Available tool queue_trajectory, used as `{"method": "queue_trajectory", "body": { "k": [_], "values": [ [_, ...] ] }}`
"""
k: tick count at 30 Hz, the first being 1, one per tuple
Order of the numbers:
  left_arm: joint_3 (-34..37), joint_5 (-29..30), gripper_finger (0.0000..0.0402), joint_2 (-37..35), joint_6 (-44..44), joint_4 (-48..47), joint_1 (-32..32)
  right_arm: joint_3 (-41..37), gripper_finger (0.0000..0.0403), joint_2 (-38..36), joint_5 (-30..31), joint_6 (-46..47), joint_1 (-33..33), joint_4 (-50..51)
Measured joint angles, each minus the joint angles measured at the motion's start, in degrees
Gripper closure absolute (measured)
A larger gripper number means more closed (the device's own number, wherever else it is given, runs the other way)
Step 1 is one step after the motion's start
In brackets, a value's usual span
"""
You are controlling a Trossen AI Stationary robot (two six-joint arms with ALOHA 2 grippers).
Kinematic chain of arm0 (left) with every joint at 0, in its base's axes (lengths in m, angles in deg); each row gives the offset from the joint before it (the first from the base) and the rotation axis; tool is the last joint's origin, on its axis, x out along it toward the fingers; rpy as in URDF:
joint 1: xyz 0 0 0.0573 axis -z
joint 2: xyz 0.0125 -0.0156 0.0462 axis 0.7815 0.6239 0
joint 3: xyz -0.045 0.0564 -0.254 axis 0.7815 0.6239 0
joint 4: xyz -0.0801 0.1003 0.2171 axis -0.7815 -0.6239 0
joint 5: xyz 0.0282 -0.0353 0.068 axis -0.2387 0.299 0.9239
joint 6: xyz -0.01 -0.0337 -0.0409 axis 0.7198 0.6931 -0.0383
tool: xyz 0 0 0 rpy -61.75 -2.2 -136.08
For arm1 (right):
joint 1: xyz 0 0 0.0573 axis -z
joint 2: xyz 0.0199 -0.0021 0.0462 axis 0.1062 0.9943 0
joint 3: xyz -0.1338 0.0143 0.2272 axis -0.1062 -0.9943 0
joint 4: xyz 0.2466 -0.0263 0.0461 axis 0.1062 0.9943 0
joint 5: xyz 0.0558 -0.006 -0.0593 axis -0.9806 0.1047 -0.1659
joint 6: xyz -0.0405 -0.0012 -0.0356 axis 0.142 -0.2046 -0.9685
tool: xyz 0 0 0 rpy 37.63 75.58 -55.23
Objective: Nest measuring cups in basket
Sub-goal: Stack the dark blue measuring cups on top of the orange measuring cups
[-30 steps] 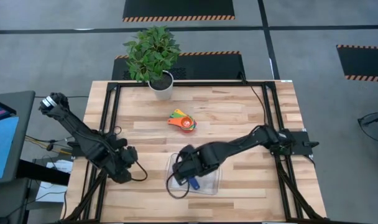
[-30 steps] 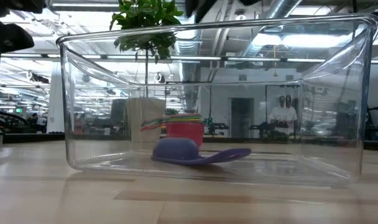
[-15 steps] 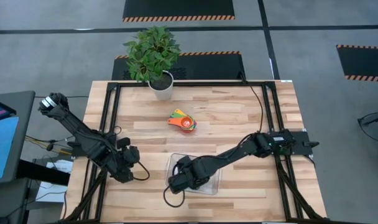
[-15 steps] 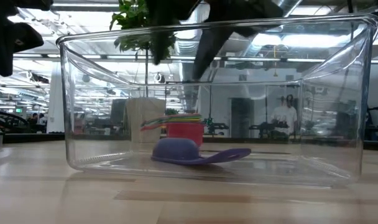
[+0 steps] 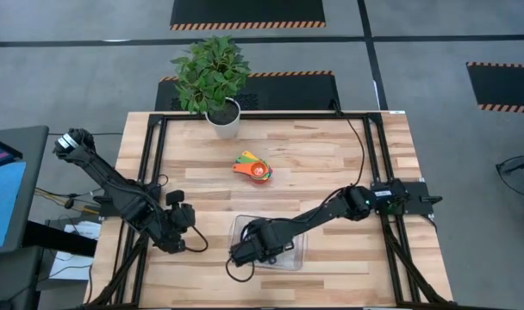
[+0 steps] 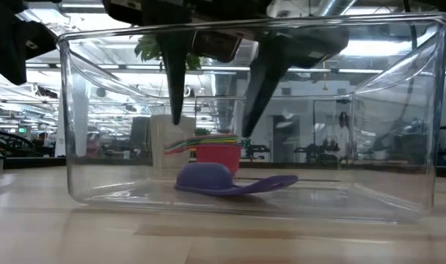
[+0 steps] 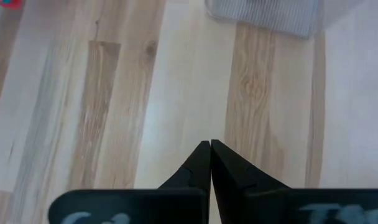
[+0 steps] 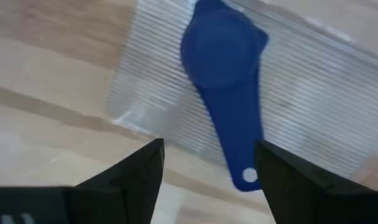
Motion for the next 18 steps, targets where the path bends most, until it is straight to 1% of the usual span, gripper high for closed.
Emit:
{"method": "queue_trajectory", "body": {
  "k": [7, 11, 18],
  "values": [
    [0.0, 0.1, 0.0401, 0.0, 0.0, 0.1, 0.0, 0.0, 0.0132, 0.0, 0.8, 1.9, 0.3, 0.3],
    [0.0, 1.7, 0.0401, 0.0, -0.2, 0.5, 0.0, 0.0, 0.0132, 0.0, 0.1, 2.1, 0.1, -0.6],
    [0.0, 3.6, 0.0401, 0.0, -3.6, 4.5, 0.0, 0.0, 0.0132, 0.0, 0.0, 6.0, -0.4, 2.1]
  ]
}}
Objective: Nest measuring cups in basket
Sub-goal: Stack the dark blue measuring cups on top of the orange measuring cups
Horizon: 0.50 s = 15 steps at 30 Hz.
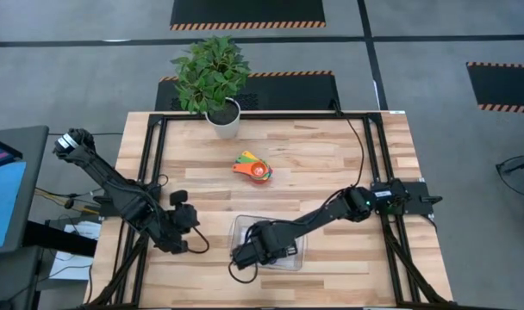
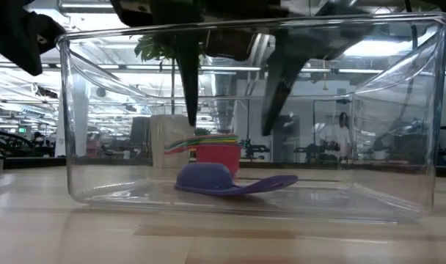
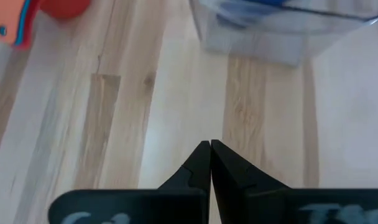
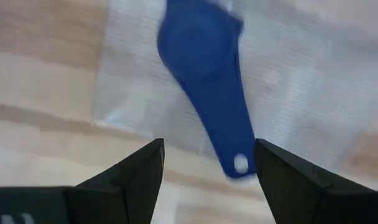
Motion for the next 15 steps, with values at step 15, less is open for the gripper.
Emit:
{"method": "queue_trajectory", "body": {
  "k": [15],
  "values": [
    [0.0, 0.9, 0.0401, 0.0, -1.7, 1.6, -0.1, -0.1, 0.0132, 1.2, -0.4, -12.8, 1.9, -0.1]
  ]
}}
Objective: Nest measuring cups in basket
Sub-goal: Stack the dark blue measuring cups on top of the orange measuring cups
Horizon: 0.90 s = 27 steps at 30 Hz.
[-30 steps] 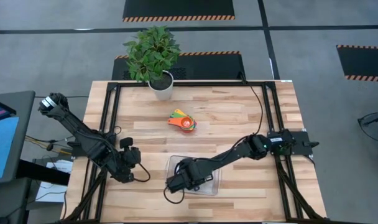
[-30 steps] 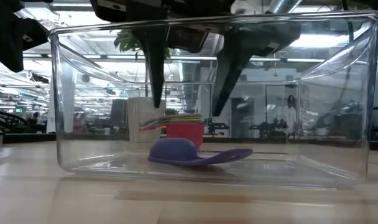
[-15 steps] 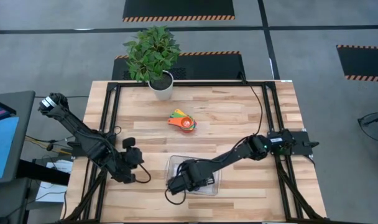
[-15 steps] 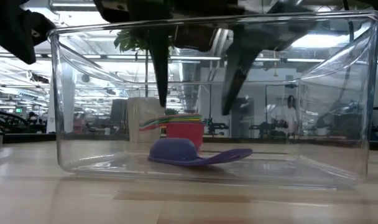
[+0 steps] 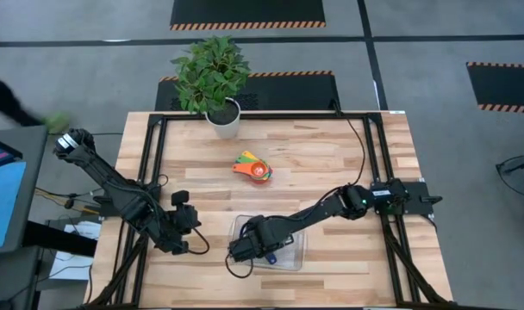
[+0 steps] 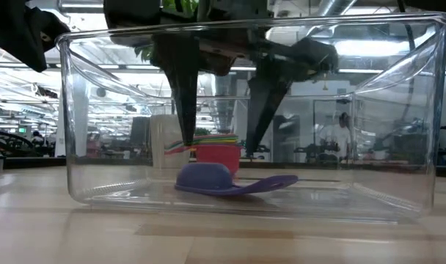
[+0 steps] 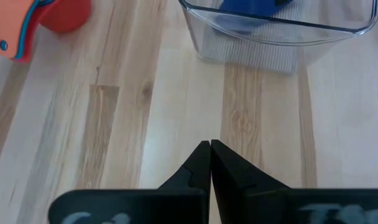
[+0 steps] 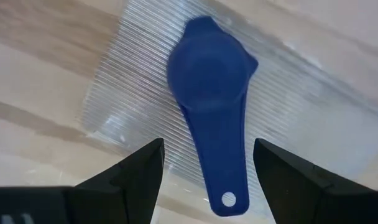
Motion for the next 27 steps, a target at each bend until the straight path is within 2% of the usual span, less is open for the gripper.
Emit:
{"method": "queue_trajectory", "body": {
  "k": [15, 27],
  "values": [
    [0.0, -0.1, 0.0401, 0.0, -1.2, 0.0, -1.2, -0.2, 0.0132, -0.2, 0.1, -8.9, 0.9, 0.6],
    [0.0, -0.2, 0.0401, 0.0, -1.2, 0.0, -1.2, -7.7, 0.0132, -0.3, -2.6, -8.1, 0.9, -10.0]
  ]
}}
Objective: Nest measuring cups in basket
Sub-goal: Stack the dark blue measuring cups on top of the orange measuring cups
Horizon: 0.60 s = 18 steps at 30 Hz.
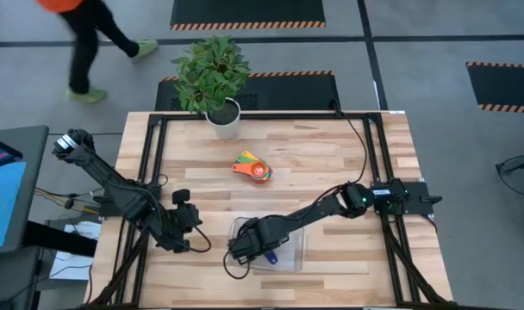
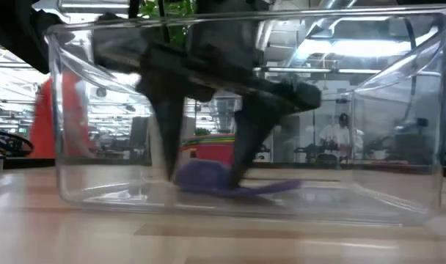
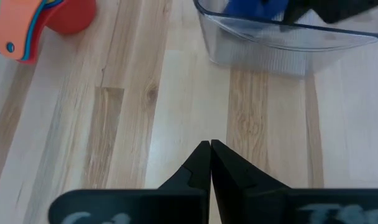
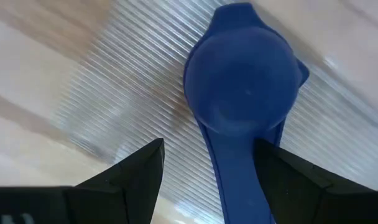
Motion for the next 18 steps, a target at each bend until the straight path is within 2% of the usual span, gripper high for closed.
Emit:
{"method": "queue_trajectory", "body": {
  "k": [5, 18],
  "values": [
    [0.0, 0.1, 0.0401, 0.0, -0.7, 0.0, 0.0, -2.2, 0.0132, -0.3, -3.8, -1.1, 0.0, -0.4],
    [0.0, 0.2, 0.0401, 0.0, -2.0, 0.0, -2.8, 2.0, 0.0132, 0.1, -3.4, -3.7, 0.5, -0.5]
  ]
}}
